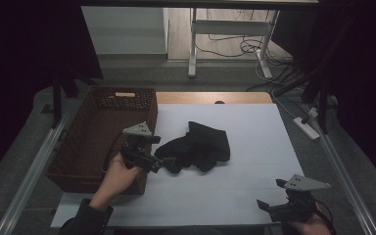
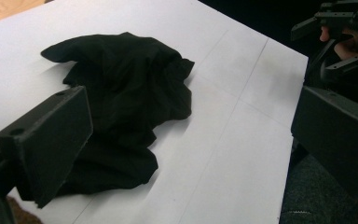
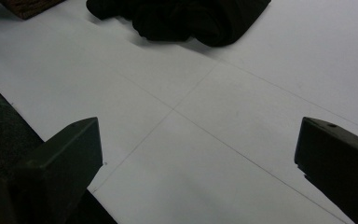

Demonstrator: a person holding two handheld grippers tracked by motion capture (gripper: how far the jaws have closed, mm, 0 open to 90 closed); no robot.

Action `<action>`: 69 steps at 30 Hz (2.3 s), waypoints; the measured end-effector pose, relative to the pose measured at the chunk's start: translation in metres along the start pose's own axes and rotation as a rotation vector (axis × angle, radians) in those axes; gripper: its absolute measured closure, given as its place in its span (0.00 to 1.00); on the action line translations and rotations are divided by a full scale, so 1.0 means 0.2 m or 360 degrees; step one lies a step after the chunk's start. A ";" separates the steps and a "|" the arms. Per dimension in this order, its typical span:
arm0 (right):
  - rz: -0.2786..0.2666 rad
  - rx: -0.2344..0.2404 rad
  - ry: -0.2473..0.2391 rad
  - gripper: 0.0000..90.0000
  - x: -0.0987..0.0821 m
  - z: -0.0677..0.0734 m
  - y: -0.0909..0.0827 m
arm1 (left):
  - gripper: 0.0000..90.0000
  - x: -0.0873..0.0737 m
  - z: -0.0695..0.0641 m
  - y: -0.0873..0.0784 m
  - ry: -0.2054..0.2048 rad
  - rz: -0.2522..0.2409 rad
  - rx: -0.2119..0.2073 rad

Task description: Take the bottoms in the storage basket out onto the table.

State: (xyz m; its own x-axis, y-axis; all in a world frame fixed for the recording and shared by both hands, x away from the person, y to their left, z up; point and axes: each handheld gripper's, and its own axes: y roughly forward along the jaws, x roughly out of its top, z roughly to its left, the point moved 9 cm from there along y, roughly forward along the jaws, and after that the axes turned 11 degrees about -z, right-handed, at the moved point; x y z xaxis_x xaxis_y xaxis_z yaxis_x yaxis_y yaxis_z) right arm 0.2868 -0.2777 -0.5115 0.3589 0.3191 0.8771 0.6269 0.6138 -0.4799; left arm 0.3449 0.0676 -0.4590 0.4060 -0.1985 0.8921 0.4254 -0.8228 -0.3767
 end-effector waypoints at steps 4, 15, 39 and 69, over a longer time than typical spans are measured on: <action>0.0002 0.0000 0.0000 0.01 0.00 0.00 0.00 | 0.00 -0.02 0.00 -0.03 -0.0005 -0.0004 0.0018; 0.0007 -0.0002 0.0000 0.01 0.00 0.00 0.00 | 0.00 -0.07 0.01 -0.11 -0.0035 -0.0020 0.0056; 0.0013 -0.0005 -0.0002 0.01 0.00 0.00 0.00 | 0.00 -0.18 0.01 -0.28 -0.0098 -0.0058 0.0154; 0.0019 -0.0005 -0.0001 0.01 0.00 0.00 0.00 | 0.00 -0.31 -0.01 -0.43 -0.0140 -0.0088 0.0265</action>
State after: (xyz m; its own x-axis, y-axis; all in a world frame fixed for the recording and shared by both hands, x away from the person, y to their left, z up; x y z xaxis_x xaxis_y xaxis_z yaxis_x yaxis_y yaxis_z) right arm 0.2869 -0.2772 -0.5128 0.3660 0.3270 0.8713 0.6245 0.6078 -0.4905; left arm 0.2808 0.1495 -0.4812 0.4442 -0.1024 0.8901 0.5738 -0.7305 -0.3704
